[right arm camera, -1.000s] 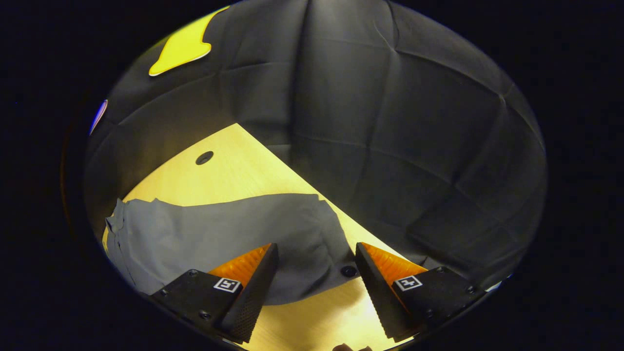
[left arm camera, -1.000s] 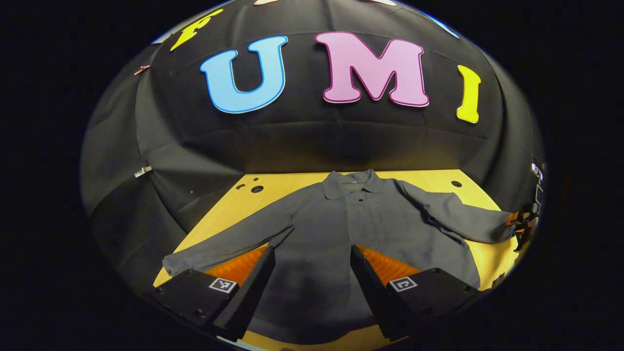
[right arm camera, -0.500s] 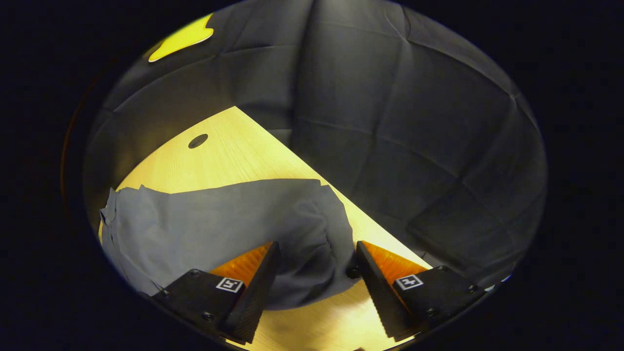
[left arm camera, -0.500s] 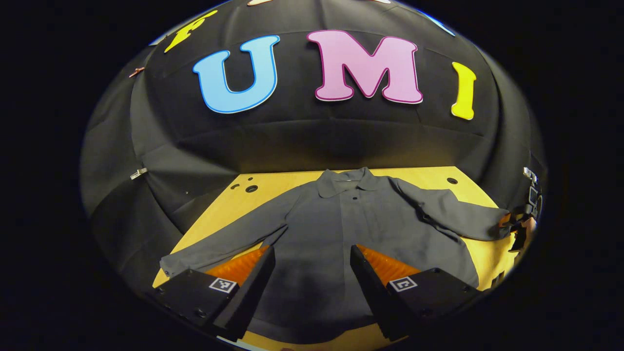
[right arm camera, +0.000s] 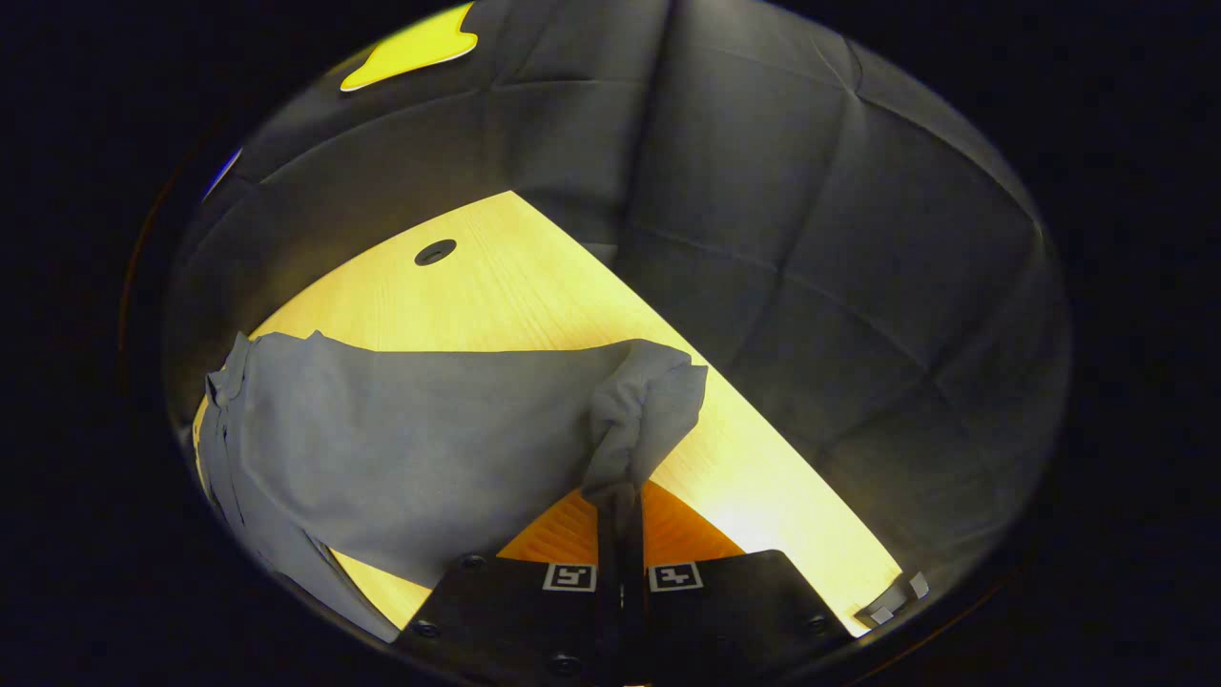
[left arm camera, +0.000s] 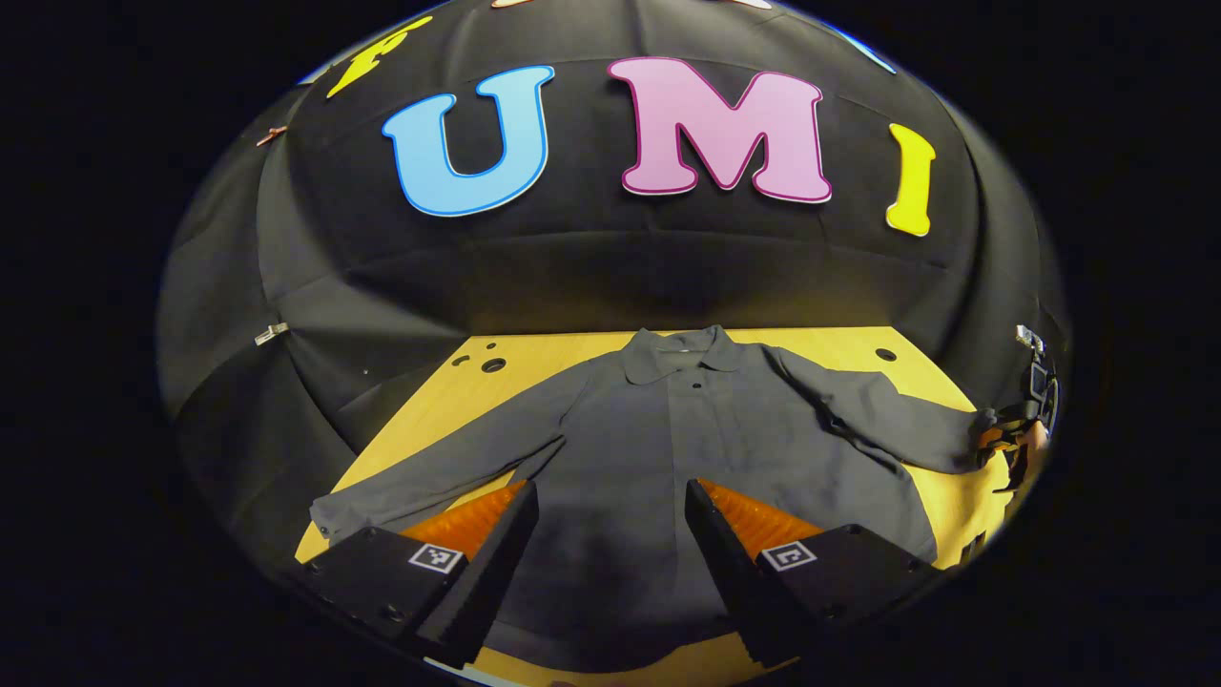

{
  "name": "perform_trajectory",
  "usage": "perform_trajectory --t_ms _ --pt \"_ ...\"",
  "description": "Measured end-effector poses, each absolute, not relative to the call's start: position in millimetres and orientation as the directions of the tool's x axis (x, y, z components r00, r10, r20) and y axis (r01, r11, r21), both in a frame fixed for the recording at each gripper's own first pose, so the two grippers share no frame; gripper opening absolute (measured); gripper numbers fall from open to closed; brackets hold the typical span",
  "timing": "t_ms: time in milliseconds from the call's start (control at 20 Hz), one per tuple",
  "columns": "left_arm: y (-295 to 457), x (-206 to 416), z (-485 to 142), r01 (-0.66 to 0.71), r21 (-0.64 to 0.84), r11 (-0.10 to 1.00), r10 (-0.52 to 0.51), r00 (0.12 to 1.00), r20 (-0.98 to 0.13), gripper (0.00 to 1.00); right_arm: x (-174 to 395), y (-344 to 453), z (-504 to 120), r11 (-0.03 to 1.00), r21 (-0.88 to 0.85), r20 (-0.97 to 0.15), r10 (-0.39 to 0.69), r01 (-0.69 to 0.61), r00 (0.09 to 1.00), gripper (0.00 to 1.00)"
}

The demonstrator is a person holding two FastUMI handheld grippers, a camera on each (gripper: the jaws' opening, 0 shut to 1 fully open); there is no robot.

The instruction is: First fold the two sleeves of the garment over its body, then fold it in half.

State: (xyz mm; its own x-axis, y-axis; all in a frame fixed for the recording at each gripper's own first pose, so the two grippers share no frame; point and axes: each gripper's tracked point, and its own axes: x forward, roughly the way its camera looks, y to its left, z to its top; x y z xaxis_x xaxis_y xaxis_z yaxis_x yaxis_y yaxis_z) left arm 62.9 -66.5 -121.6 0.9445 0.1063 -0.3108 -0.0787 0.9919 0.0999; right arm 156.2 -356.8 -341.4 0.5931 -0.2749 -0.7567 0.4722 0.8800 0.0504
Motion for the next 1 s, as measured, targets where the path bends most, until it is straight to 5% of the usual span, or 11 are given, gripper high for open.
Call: perform_trajectory --t_ms 450,1000 --pt "-35.1 45.7 -112.1 -0.125 0.099 0.987 0.148 0.949 -0.279 0.98 175.2 -330.9 -268.8 0.920 -0.034 -0.681 -0.307 0.390 0.665 0.05" --pt "19.9 2.8 -99.7 -0.203 0.007 0.979 0.200 0.955 -0.219 0.98 204.6 -211.4 -144.5 0.986 -0.050 -0.557 -0.161 0.160 0.815 0.05"
